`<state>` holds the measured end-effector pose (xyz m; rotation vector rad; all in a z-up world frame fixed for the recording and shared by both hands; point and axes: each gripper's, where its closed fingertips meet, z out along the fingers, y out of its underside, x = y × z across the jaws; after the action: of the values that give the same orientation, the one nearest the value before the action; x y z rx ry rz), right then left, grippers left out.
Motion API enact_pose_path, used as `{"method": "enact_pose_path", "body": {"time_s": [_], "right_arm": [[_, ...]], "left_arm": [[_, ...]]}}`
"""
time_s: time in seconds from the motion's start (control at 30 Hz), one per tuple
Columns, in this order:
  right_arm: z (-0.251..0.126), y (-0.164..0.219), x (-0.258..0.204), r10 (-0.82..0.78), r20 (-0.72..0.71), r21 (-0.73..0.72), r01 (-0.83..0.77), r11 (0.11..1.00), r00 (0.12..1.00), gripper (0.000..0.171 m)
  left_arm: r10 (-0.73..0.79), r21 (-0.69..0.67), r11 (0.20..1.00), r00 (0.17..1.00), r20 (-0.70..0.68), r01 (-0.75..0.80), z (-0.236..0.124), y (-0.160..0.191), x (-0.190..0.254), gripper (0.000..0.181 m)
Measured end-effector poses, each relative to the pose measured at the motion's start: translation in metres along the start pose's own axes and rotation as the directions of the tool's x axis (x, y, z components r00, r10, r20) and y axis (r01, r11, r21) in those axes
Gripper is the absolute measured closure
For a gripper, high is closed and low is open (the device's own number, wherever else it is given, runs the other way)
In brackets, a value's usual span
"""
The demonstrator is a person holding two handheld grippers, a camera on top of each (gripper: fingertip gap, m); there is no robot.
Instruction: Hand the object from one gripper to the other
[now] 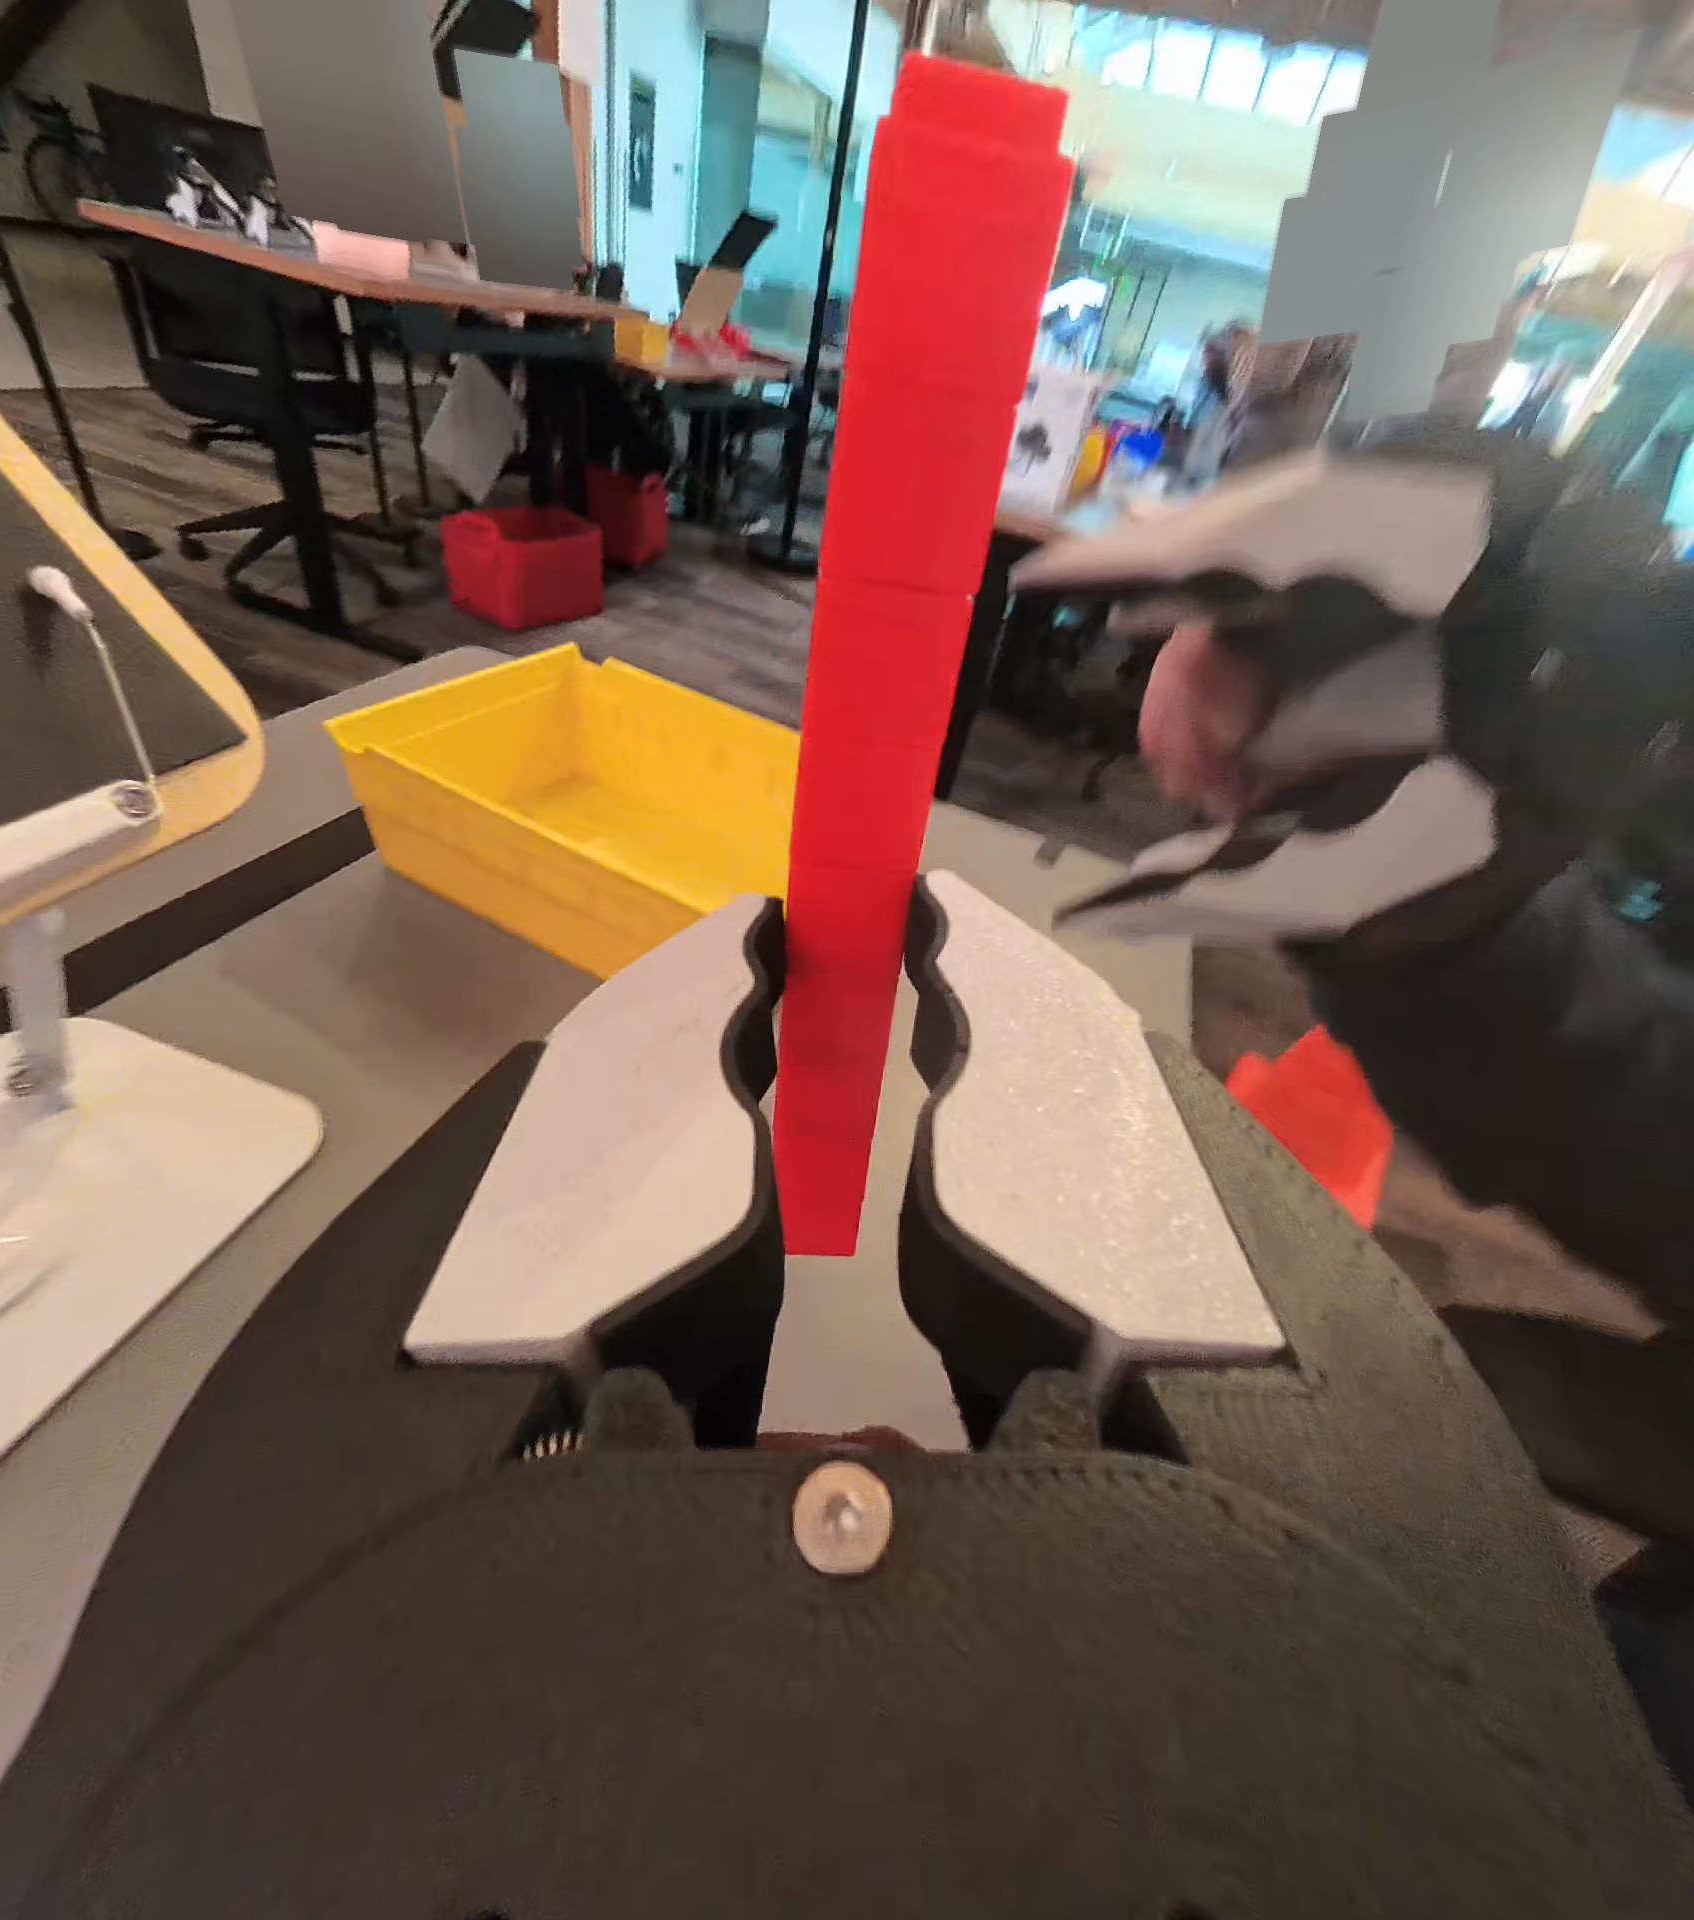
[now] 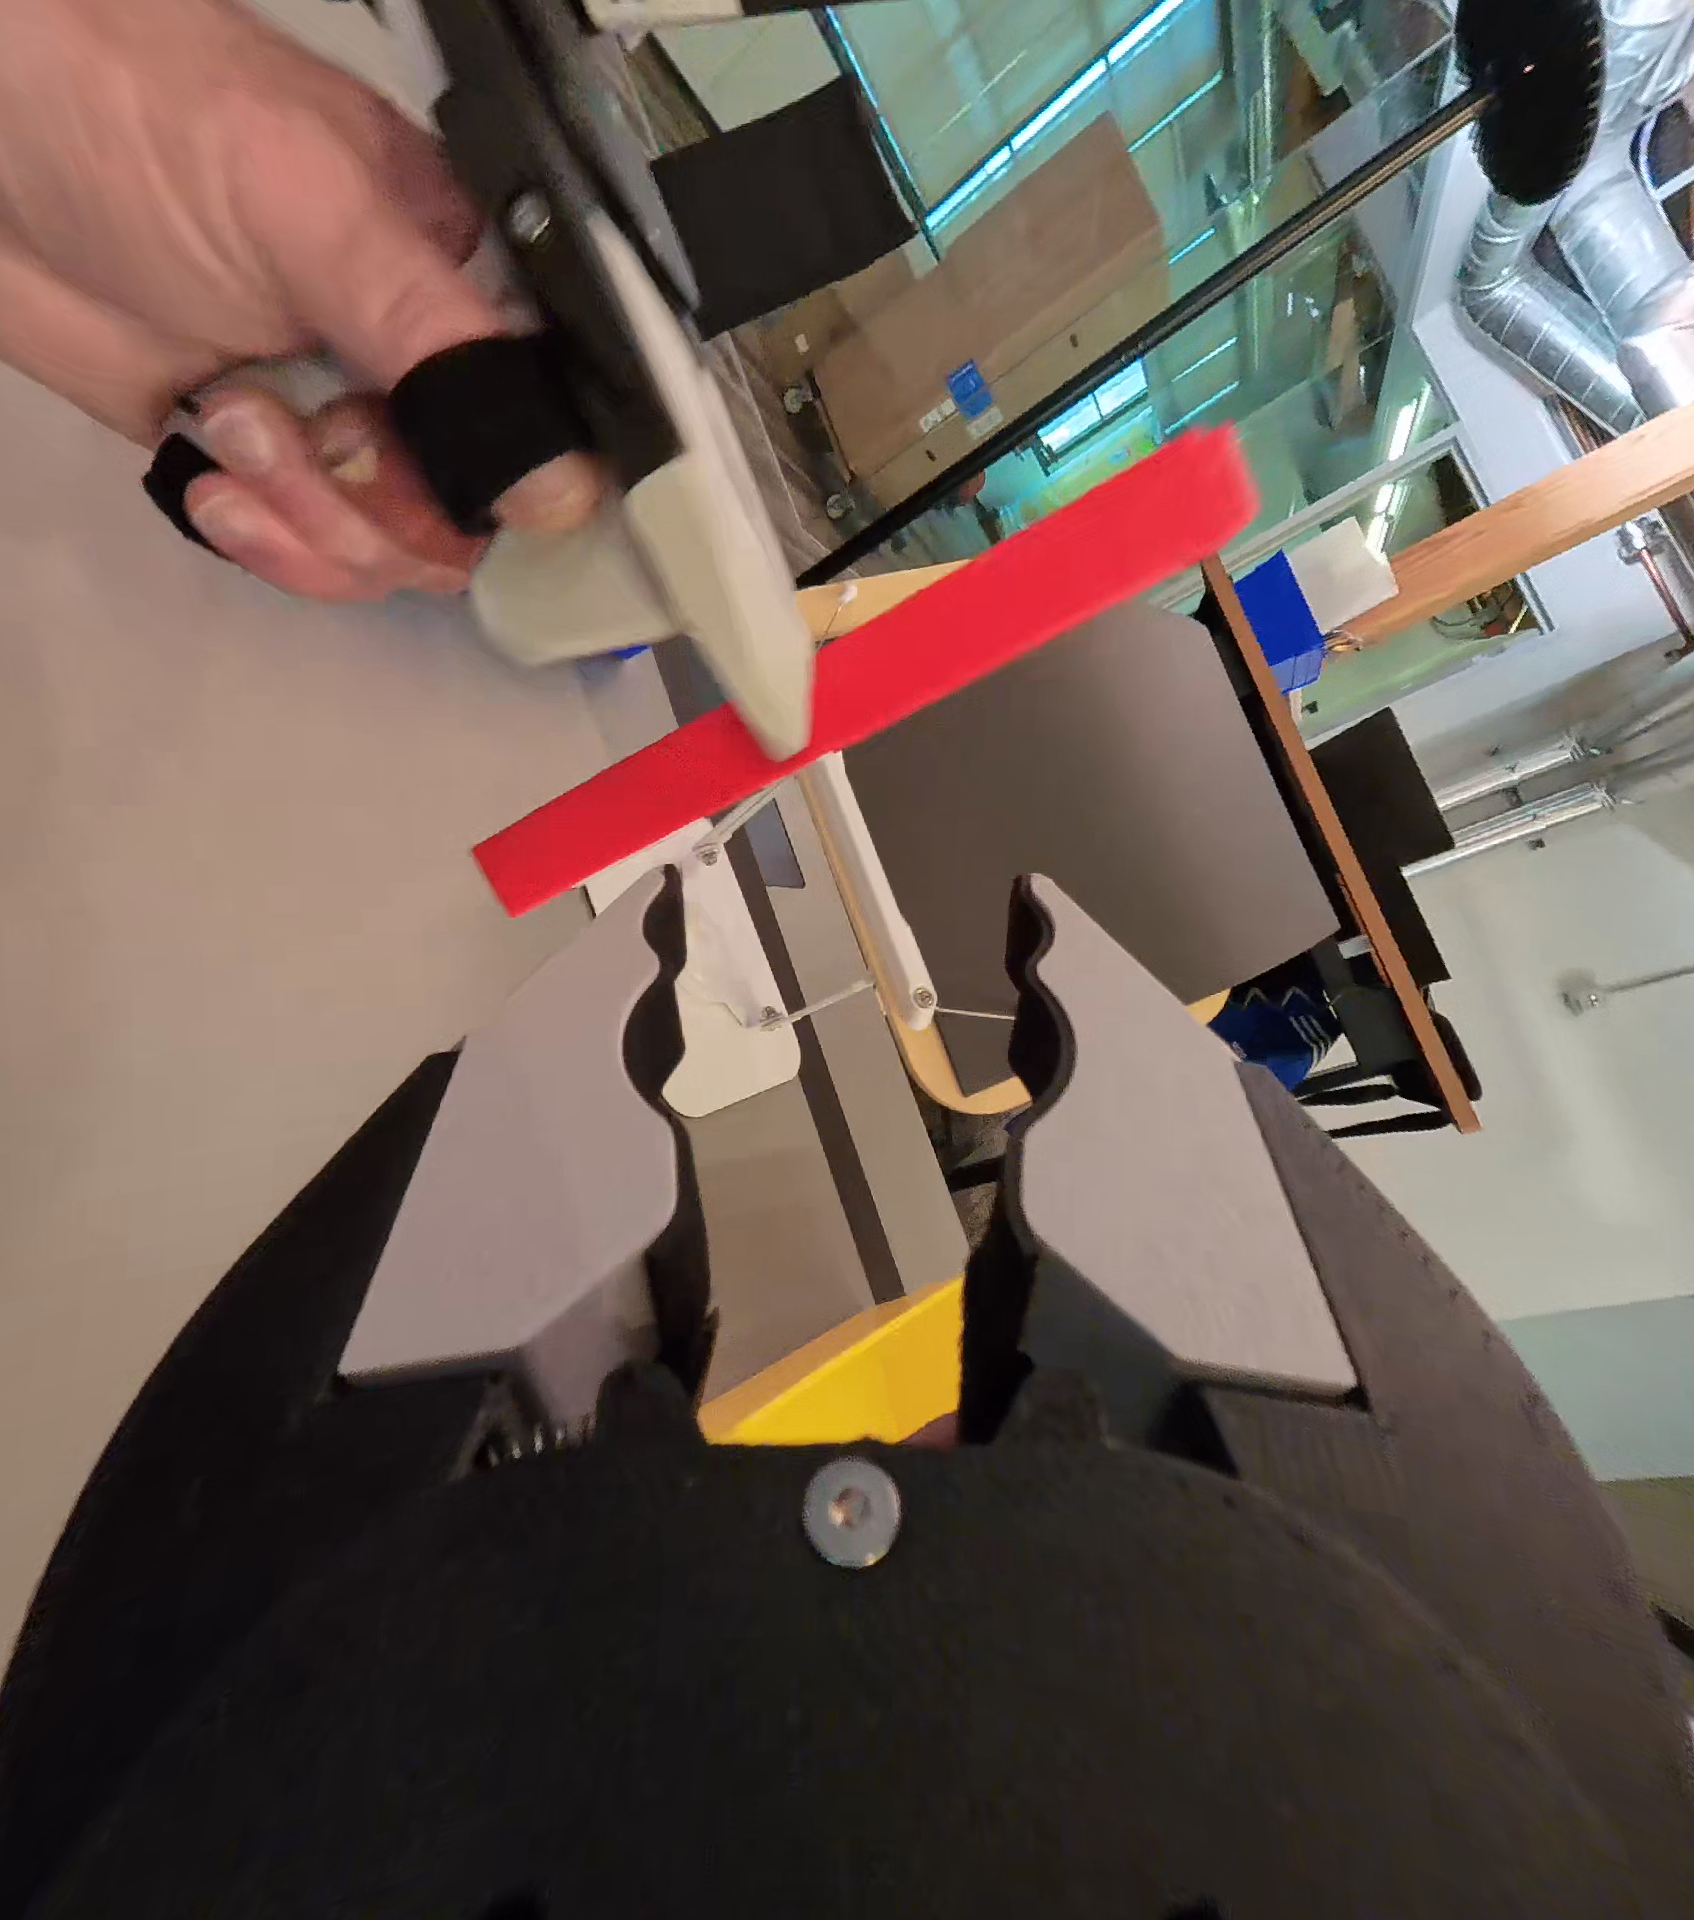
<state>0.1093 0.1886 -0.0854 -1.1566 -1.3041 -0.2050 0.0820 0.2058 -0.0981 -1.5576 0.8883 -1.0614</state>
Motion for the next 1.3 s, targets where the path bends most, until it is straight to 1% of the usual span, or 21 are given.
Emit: {"method": "enact_pose_path", "body": {"time_s": [0.03, 0.1, 0.13, 0.2, 0.3, 0.37, 0.43, 0.47, 0.53, 0.63, 0.7, 0.8, 0.9, 1.07, 1.23, 1.3], "right_arm": [[0.001, 0.004, -0.005, -0.017, -0.027, -0.002, 0.017, 1.0, 1.0, 0.107], [0.003, 0.008, -0.019, -0.1, -0.079, -0.006, 0.1, 0.995, 0.992, 0.106], [0.005, 0.009, -0.027, -0.153, -0.1, -0.016, 0.152, 0.988, 0.983, 0.104], [0.01, 0.009, -0.04, -0.25, -0.152, -0.026, 0.249, 0.968, 0.956, 0.105], [0.015, 0.007, -0.05, -0.304, -0.223, -0.016, 0.308, 0.951, 0.926, 0.111], [0.019, 0.007, -0.052, -0.344, -0.261, -0.044, 0.345, 0.937, 0.902, 0.113], [0.024, 0.008, -0.051, -0.386, -0.289, -0.071, 0.382, 0.921, 0.876, 0.119], [0.025, 0.008, -0.05, -0.4, -0.3, -0.077, 0.395, 0.915, 0.866, 0.119], [0.027, 0.01, -0.049, -0.42, -0.311, -0.081, 0.417, 0.905, 0.853, 0.12], [0.027, 0.007, -0.048, -0.468, -0.336, -0.087, 0.468, 0.879, 0.817, 0.128], [0.028, 0.004, -0.047, -0.506, -0.35, -0.091, 0.509, 0.856, 0.788, 0.127], [0.032, 0.004, -0.048, -0.545, -0.339, -0.094, 0.548, 0.831, 0.767, 0.133], [0.034, 0.003, -0.049, -0.557, -0.336, -0.087, 0.564, 0.821, 0.76, 0.135], [0.027, 0.0, -0.043, -0.528, -0.327, -0.073, 0.536, 0.841, 0.783, 0.151], [0.022, 0.0, -0.036, -0.495, -0.293, -0.051, 0.504, 0.862, 0.818, 0.151], [0.018, 0.0, -0.032, -0.461, -0.277, -0.032, 0.471, 0.882, 0.843, 0.151]], "left_arm": [[-0.046, 0.035, 0.998, 0.999, -0.023, 0.047, -0.001, -0.006, 0.001, 0.159], [-0.14, 0.093, 0.985, 0.987, -0.079, 0.147, -0.004, -0.016, 0.002, 0.159], [-0.19, 0.111, 0.973, 0.976, -0.108, 0.202, -0.004, -0.019, 0.003, 0.159], [-0.295, 0.133, 0.939, 0.941, -0.167, 0.318, -0.005, -0.025, 0.005, 0.159], [-0.415, 0.123, 0.889, 0.891, -0.184, 0.44, -0.001, -0.022, 0.001, 0.16], [-0.462, 0.098, 0.869, 0.867, -0.188, 0.485, 0.004, -0.016, 0.002, 0.16], [-0.508, 0.081, 0.843, 0.837, -0.203, 0.531, 0.009, -0.011, 0.004, 0.16], [-0.53, 0.079, 0.828, 0.822, -0.21, 0.554, 0.01, -0.01, 0.004, 0.16], [-0.561, 0.09, 0.804, 0.8, -0.212, 0.588, 0.009, -0.009, 0.001, 0.159], [-0.613, 0.095, 0.761, 0.759, -0.222, 0.642, 0.005, -0.009, -0.004, 0.16], [-0.641, 0.102, 0.728, 0.726, -0.249, 0.678, 0.002, -0.009, -0.006, 0.16], [-0.674, 0.097, 0.692, 0.688, -0.268, 0.715, 0.004, -0.004, -0.009, 0.16], [-0.685, 0.104, 0.678, 0.677, -0.269, 0.727, 0.004, -0.001, -0.009, 0.16], [-0.696, 0.09, 0.667, 0.661, -0.281, 0.74, 0.004, 0.006, -0.013, 0.16], [-0.678, 0.099, 0.681, 0.676, -0.287, 0.725, 0.007, 0.006, -0.01, 0.158], [-0.662, 0.102, 0.7, 0.696, -0.277, 0.707, 0.008, 0.005, -0.007, 0.157]]}}
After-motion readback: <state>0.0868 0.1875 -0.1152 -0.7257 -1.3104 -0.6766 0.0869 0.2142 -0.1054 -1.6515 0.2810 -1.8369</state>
